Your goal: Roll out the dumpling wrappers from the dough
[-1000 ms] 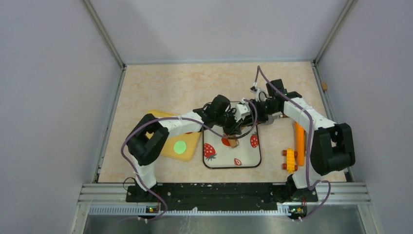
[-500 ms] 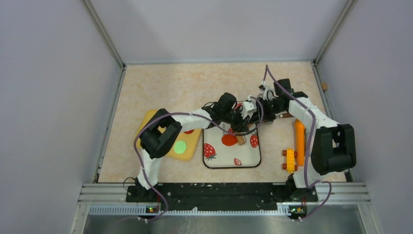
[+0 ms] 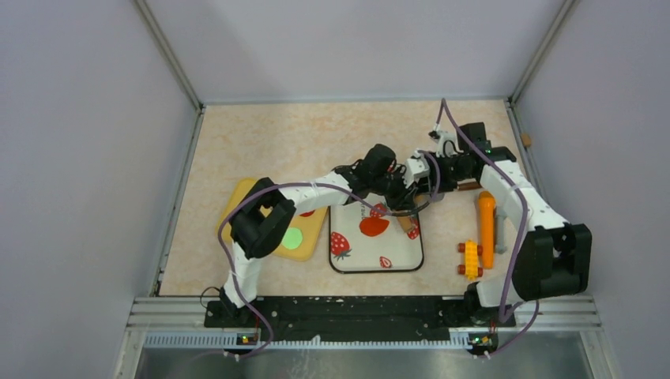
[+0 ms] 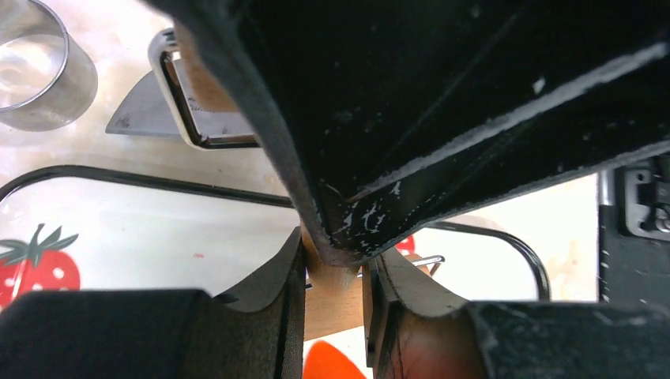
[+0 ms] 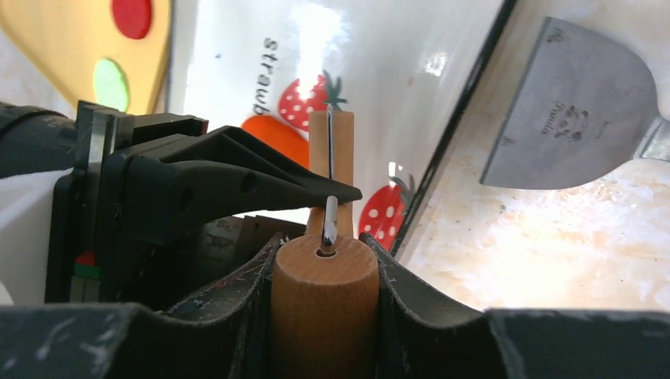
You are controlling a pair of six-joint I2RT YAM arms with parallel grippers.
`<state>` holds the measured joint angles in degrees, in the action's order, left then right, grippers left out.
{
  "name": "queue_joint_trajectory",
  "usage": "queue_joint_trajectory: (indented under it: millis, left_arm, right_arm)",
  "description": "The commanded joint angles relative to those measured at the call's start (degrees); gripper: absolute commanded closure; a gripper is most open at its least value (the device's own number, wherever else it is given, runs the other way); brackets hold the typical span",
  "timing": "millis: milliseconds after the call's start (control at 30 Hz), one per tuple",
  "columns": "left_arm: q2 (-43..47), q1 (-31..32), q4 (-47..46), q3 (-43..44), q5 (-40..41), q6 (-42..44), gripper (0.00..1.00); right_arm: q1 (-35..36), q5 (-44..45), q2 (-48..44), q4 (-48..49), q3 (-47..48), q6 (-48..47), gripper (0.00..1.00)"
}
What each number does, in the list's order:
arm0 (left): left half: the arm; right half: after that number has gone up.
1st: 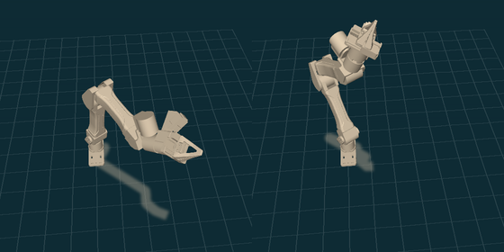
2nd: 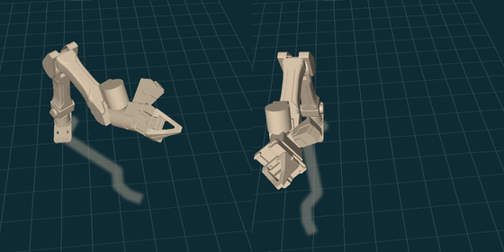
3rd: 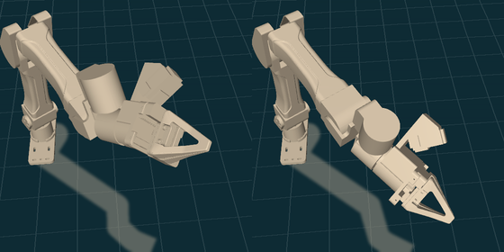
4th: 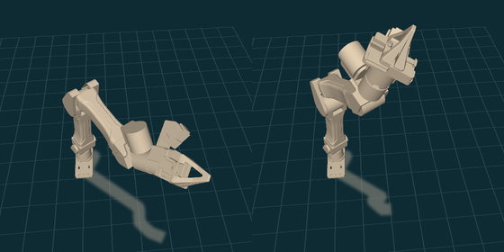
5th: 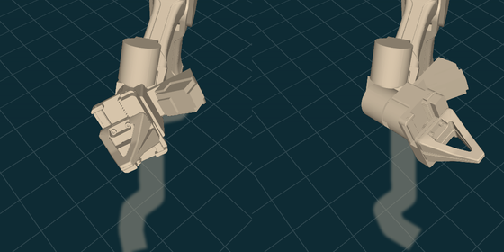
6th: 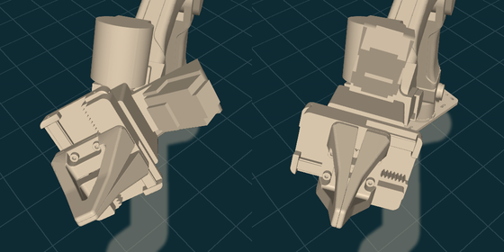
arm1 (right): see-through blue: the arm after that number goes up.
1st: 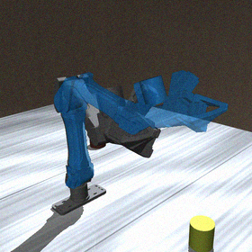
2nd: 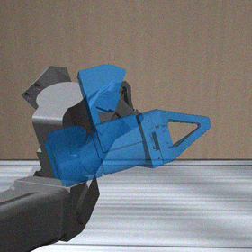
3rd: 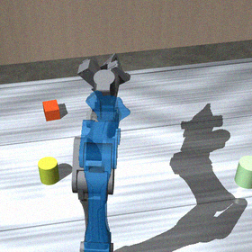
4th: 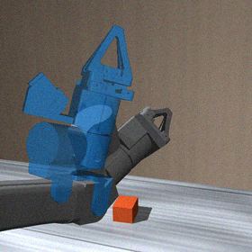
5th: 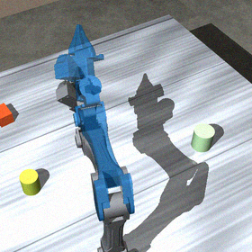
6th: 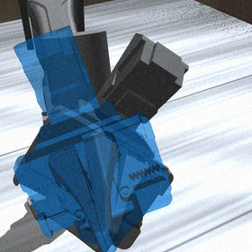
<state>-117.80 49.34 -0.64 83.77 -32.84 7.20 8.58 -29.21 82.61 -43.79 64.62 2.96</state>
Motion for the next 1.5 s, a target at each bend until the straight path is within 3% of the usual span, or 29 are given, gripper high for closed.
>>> queue_joint_trajectory:
  millis: [0,400,800,1200,1467]
  left_arm:
    - [7.5,-0.8,4.7,0.2,2.5,-0.8,1.00]
    - [10.4,-2.9,4.6,-11.2,7.6,2.3,1.00]
    - [12.7,-3.6,4.3,-19.5,8.0,-0.4,1.00]
    - [14.3,-3.8,5.6,-23.6,8.0,-1.5,1.00]
    - [18.8,-5.3,10.1,-24.5,6.8,0.5,1.00]
  right_arm:
    - [2.7,-6.3,-5.3,-1.8,2.2,-0.1,1.00]
    - [8.6,-7.8,3.0,9.6,-0.7,1.5,1.00]
    - [13.0,-6.6,7.8,11.6,-4.5,0.6,1.00]
    - [15.5,-4.3,10.3,14.0,-5.2,2.3,1.00]
    - [17.5,-7.6,11.7,15.6,-3.5,5.2,1.00]
